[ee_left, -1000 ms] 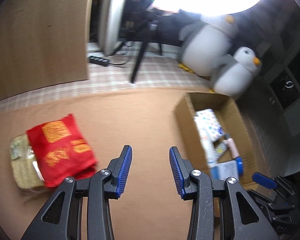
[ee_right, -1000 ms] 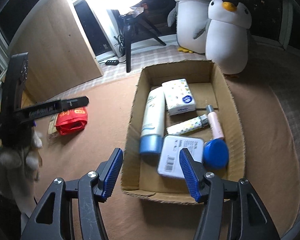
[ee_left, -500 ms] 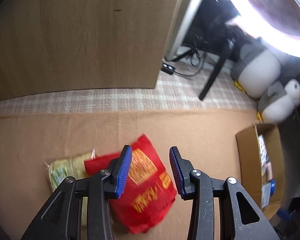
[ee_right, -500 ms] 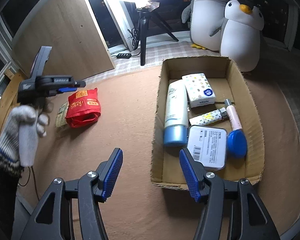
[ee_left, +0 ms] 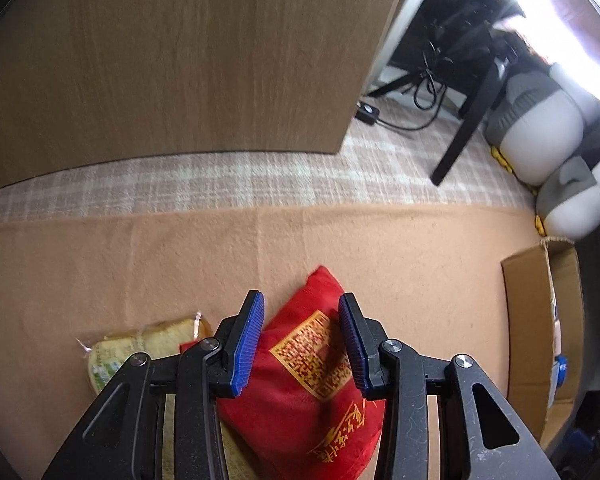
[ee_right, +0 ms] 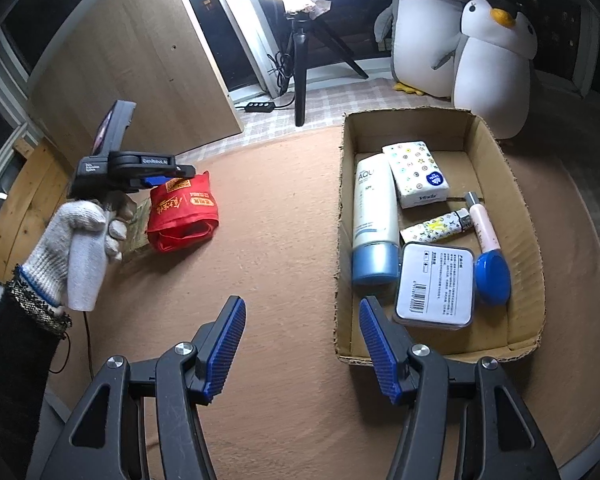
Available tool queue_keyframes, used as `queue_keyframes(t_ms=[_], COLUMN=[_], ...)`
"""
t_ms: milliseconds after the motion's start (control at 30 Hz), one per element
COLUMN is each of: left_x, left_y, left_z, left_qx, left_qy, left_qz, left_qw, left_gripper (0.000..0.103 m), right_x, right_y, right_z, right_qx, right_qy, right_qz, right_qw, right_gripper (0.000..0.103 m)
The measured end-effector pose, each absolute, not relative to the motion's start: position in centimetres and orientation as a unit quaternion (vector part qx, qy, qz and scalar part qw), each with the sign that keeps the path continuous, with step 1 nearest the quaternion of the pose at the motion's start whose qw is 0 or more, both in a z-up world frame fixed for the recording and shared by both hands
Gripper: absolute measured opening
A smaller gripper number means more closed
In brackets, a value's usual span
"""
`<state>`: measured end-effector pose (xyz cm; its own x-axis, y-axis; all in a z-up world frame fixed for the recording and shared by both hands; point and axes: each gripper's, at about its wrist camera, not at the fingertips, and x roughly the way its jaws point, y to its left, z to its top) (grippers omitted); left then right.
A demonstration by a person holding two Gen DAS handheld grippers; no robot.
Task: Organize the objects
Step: 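Move the left tool to the red cloth bag and grasp it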
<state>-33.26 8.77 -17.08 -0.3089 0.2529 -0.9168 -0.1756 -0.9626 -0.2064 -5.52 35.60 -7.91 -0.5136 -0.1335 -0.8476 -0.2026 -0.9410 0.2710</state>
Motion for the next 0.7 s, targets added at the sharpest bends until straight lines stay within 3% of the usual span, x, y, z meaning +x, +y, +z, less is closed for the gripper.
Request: queue_keyframes(t_ms=[700], left_x=[-24.1], left_y=[13.8], left_z=[-18.4], left_qx=[-0.569], left_qy=[0.014], left_qz=[0.787], left_qw=[0.239], left_gripper=[0.042], right_x=[-7.3], right_y=[33.7], right_z=[-8.1], right_qx=[-0.495], right_qy=[0.176], right_qz=[0.851], right_qw=[-0.001], right_gripper=[0.055])
